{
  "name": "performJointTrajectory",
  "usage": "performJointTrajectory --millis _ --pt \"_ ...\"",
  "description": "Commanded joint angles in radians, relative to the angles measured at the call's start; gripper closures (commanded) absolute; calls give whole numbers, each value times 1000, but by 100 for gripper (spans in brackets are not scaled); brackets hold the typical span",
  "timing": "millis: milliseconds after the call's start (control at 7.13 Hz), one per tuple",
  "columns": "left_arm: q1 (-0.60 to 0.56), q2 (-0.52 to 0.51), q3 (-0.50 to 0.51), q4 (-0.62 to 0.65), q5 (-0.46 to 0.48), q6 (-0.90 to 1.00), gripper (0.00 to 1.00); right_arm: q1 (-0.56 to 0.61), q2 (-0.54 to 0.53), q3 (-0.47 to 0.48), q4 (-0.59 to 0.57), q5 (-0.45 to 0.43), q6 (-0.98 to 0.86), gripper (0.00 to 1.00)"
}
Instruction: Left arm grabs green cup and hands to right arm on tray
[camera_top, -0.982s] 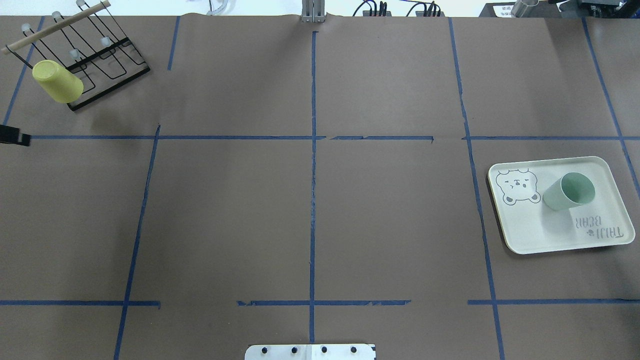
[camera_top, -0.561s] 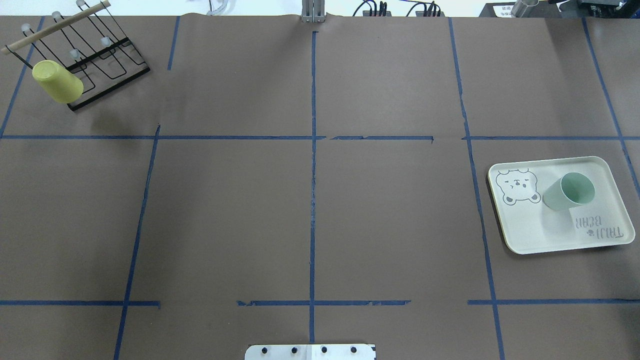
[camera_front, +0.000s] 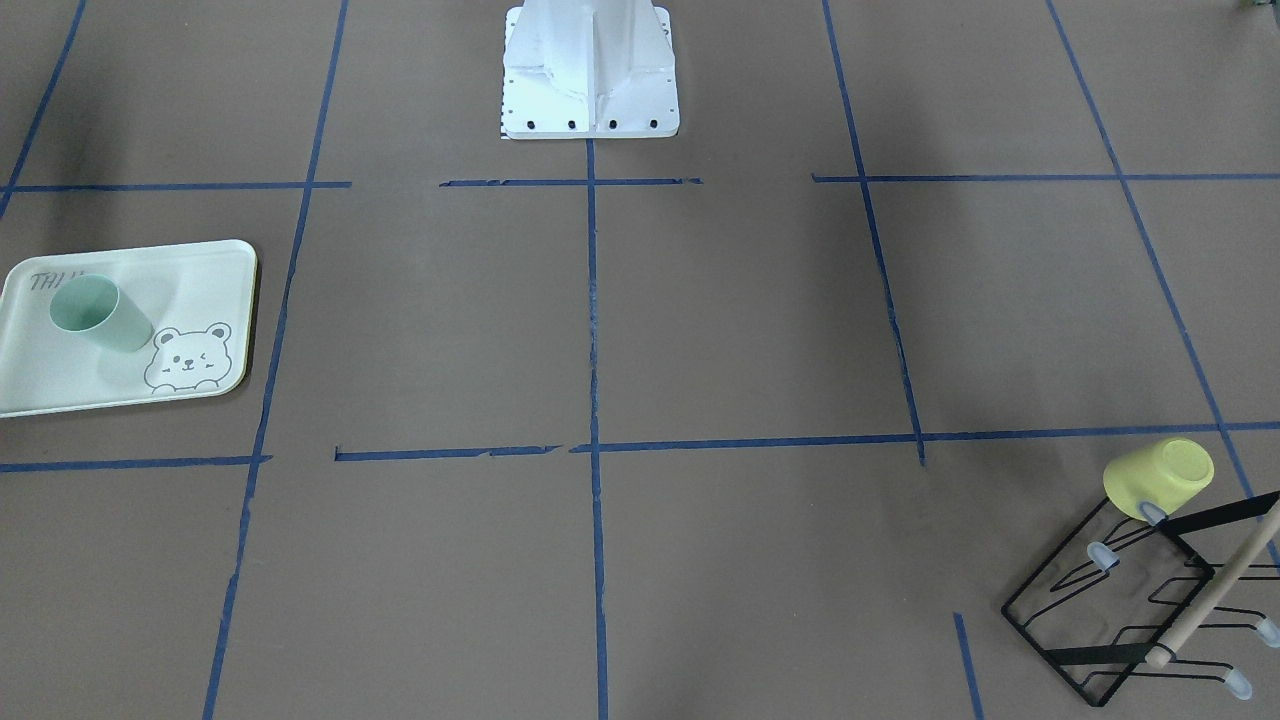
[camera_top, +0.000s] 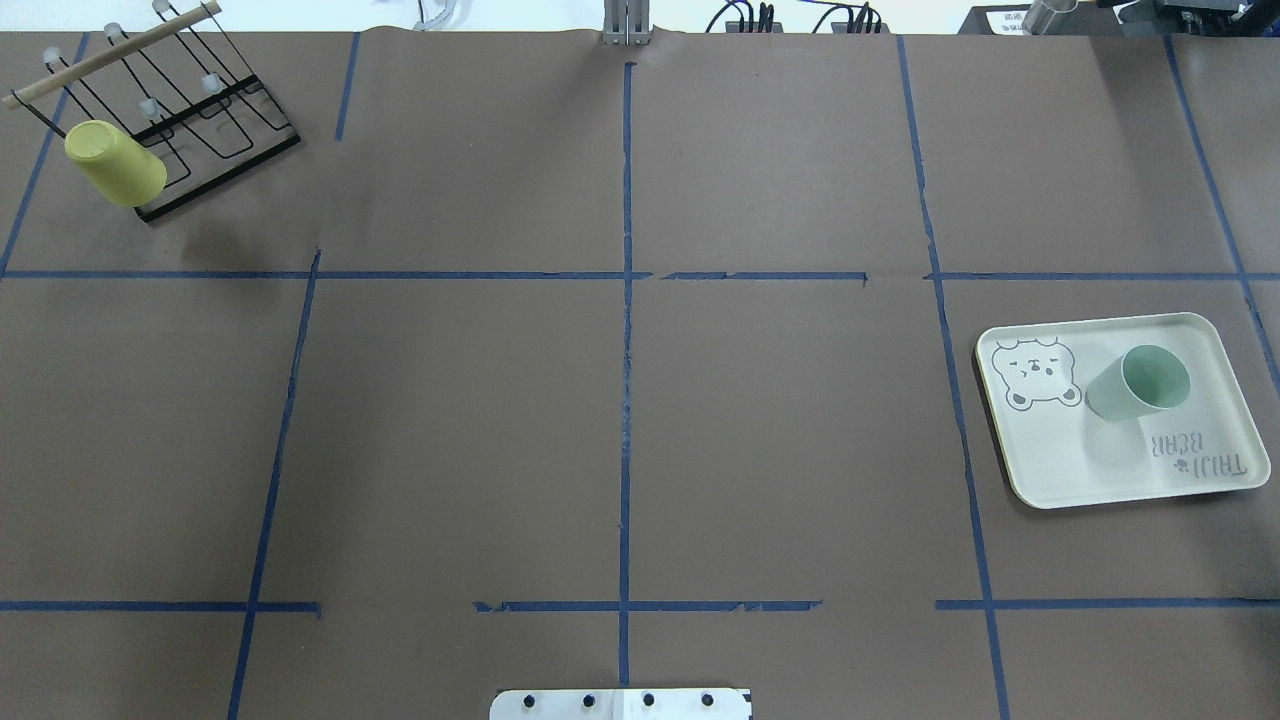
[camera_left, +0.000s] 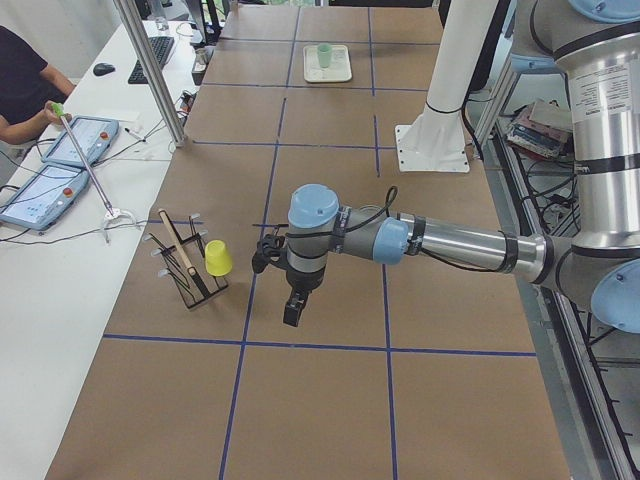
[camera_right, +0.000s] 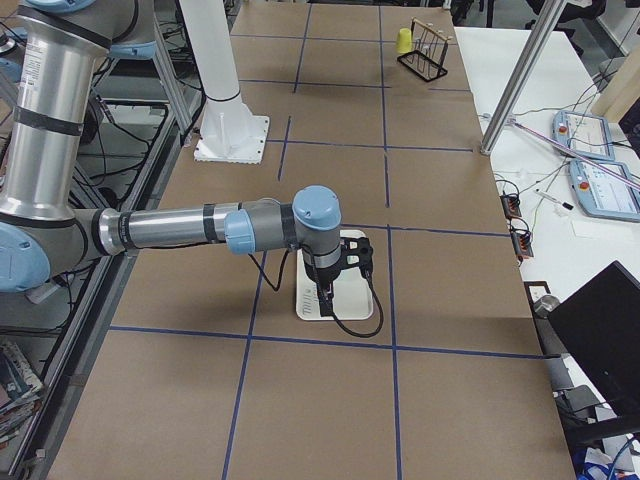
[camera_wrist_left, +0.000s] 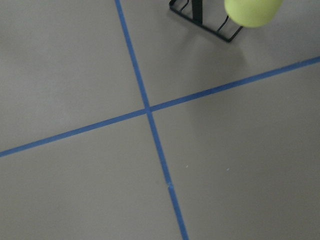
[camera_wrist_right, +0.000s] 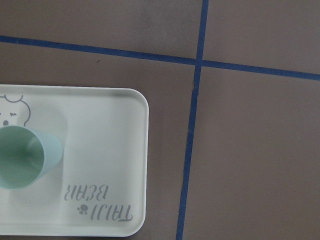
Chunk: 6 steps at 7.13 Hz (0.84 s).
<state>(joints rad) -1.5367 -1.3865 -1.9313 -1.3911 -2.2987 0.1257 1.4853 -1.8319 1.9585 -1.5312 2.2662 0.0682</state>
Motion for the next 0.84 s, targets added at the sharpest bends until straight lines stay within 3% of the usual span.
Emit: performJointTrajectory --millis 0,140,421,701 --pt "-8 4 5 43 -76 -4 0 1 2 0 -20 -1 -10 0" --pt "-8 1 -5 43 -79 -11 0 3 -9 8 -20 3 -11 0" --pt "-9 4 -49 43 -79 -11 0 3 11 78 -183 28 -11 0" --pt "-8 3 -35 41 -81 -8 0 -11 17 94 -211 62 -13 0"
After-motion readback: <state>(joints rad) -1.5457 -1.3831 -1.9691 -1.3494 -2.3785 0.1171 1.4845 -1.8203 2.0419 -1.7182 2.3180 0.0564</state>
